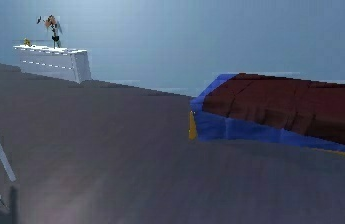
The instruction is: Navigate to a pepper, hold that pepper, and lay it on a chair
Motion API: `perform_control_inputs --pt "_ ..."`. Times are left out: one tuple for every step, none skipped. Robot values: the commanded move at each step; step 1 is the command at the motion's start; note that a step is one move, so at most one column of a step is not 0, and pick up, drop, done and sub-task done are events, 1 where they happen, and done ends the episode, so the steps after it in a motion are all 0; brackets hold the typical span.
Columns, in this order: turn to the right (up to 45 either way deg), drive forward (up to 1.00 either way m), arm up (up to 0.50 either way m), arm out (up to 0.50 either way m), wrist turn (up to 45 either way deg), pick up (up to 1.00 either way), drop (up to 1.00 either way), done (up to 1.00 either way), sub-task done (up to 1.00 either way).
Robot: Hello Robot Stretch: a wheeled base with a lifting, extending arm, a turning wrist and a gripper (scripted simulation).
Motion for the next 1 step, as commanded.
perform_control_inputs --pt "0.0 0.0 0.0 0.0 39.0 0.0 0.0 0.0 0.0"
